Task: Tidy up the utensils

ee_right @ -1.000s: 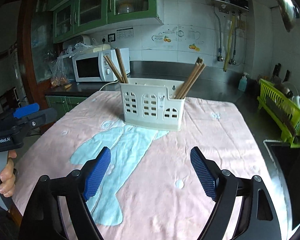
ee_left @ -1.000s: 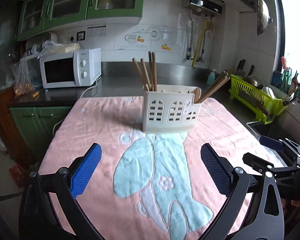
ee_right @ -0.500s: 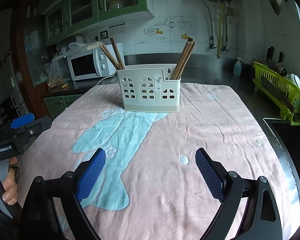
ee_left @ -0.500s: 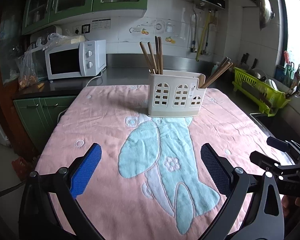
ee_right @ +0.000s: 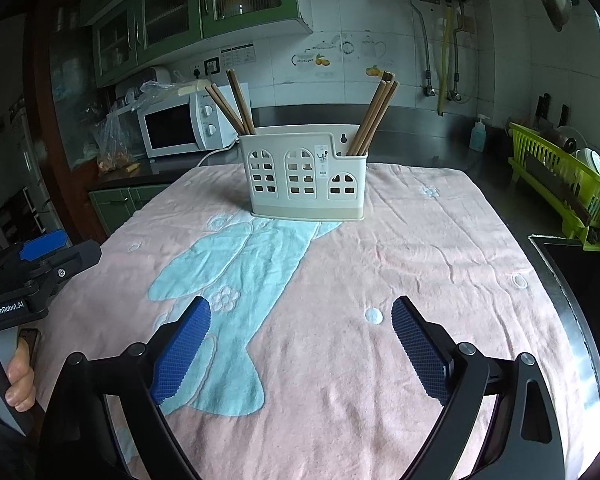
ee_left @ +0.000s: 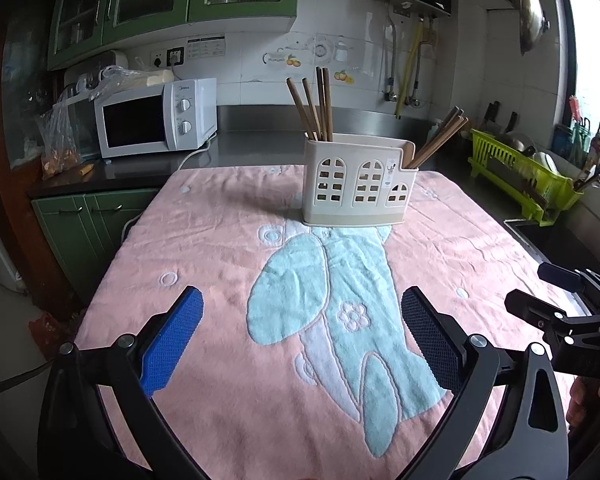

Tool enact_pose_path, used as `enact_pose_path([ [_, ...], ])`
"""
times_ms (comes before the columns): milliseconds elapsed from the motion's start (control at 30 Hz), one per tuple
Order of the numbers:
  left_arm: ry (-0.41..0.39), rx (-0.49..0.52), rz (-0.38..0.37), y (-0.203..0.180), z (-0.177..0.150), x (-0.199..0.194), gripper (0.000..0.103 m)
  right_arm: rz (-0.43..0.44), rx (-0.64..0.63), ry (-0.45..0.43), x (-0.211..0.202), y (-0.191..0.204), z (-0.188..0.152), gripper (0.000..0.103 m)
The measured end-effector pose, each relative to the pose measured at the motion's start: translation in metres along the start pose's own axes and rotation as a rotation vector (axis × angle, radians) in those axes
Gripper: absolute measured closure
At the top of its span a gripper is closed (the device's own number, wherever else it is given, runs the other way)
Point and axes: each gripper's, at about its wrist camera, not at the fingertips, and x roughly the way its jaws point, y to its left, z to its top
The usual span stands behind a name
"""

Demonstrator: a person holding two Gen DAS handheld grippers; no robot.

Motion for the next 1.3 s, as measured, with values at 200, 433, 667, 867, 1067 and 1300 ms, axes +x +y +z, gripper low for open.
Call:
enact_pose_path([
  [200,0.009,0.018,0.013,-0.002,-0.004,0.001,0.005,-0.001,0.003,0.003,0.002,-0.002,0.000,0.014],
  [433,0.024,0.032,0.029,-0.004,-0.007,0.004,0.005,0.003,0.005,0.010,0.005,-0.002,0.000,0.014],
  [667,0.035,0.035,0.033,-0.007,-0.010,0.006,0.005,0.006,0.000,0.015,0.007,-0.002,-0.001,0.014],
  [867,0.040,0.041,0.037,-0.008,-0.011,0.007,0.005,0.006,0.006,0.021,0.010,-0.003,-0.002,0.014],
  [1067,0.043,0.042,0.039,-0.008,-0.012,0.008,0.005,0.011,0.004,0.023,0.011,-0.002,-0.003,0.014],
  [1300,0.046,0.048,0.041,-0.009,-0.012,0.009,0.005,0.014,0.003,0.027,0.013,-0.001,-0.003,0.014],
])
